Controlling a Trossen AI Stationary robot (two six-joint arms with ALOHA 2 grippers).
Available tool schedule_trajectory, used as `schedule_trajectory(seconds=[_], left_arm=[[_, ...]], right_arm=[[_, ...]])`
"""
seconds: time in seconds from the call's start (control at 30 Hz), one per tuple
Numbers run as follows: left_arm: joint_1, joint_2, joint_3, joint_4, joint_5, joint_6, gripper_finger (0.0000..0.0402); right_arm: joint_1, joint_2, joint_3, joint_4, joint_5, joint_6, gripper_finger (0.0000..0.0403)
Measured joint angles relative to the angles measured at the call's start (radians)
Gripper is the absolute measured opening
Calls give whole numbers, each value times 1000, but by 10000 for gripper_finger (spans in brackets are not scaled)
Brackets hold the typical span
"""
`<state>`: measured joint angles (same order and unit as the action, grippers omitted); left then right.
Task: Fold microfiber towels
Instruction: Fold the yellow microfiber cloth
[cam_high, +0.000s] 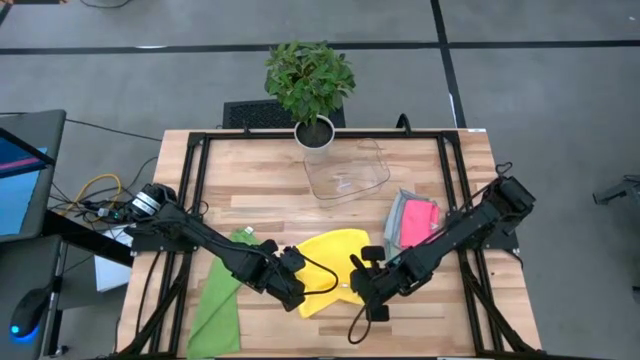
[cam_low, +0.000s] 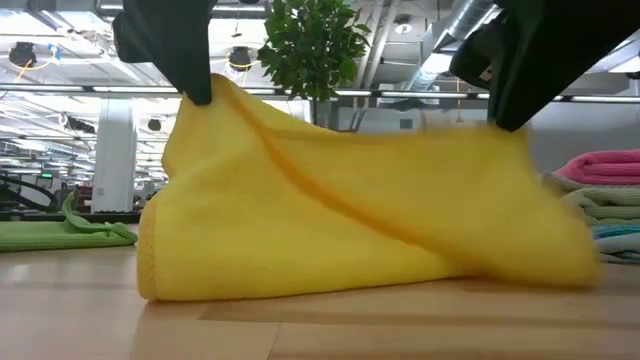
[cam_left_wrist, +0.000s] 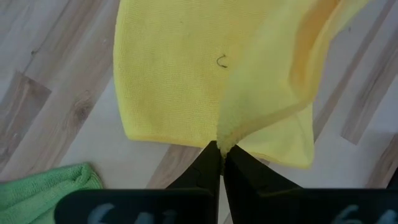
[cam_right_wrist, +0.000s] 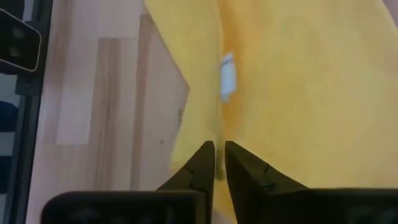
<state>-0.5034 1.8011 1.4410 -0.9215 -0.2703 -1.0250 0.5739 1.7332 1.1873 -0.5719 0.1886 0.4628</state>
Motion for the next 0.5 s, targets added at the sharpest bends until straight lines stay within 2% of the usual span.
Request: schedule_trajectory(seconds=[0.13, 0.37, 0.5], left_arm=[[0, 0, 0, 0, -1, 0, 4], [1, 0, 0, 0, -5, -1, 4], [1, 0, 0, 0, -15, -1, 4]], right_arm=[[-1, 0, 0, 0, 0, -19, 75], [-14, 0, 0, 1, -3, -29, 76], [-12, 0, 0, 9, -4, -29, 103]])
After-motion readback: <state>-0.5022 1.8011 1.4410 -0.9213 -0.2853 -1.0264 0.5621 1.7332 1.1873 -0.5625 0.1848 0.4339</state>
